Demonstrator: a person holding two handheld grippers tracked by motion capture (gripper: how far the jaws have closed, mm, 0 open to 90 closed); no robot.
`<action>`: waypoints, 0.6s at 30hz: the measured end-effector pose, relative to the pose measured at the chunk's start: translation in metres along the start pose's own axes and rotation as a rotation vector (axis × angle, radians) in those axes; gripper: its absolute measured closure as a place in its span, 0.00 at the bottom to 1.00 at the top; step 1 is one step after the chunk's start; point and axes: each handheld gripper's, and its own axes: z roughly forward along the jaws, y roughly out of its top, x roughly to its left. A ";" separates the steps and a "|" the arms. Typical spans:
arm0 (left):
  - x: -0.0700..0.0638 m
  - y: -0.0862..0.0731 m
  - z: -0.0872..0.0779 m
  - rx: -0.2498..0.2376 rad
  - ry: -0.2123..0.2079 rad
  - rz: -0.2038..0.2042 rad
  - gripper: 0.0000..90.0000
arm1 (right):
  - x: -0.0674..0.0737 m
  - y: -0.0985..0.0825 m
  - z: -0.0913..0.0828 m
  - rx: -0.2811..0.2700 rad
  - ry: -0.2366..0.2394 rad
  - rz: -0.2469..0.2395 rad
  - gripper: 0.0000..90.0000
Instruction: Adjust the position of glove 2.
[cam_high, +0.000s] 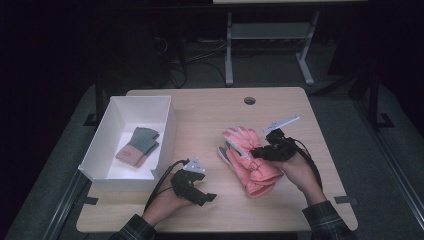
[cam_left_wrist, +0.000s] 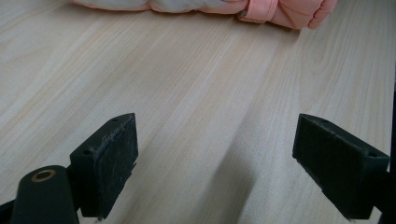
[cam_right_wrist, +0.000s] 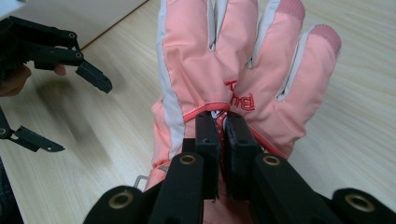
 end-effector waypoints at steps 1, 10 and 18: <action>0.000 0.000 0.000 -0.001 0.000 0.000 0.15 | 0.000 0.000 0.001 0.007 -0.004 0.002 0.95; -0.001 0.000 0.002 0.012 -0.004 0.011 0.15 | 0.001 -0.001 0.021 0.054 -0.003 -0.017 0.93; -0.002 0.002 0.002 0.018 -0.004 0.020 0.15 | 0.003 -0.004 0.031 0.063 -0.024 -0.017 0.78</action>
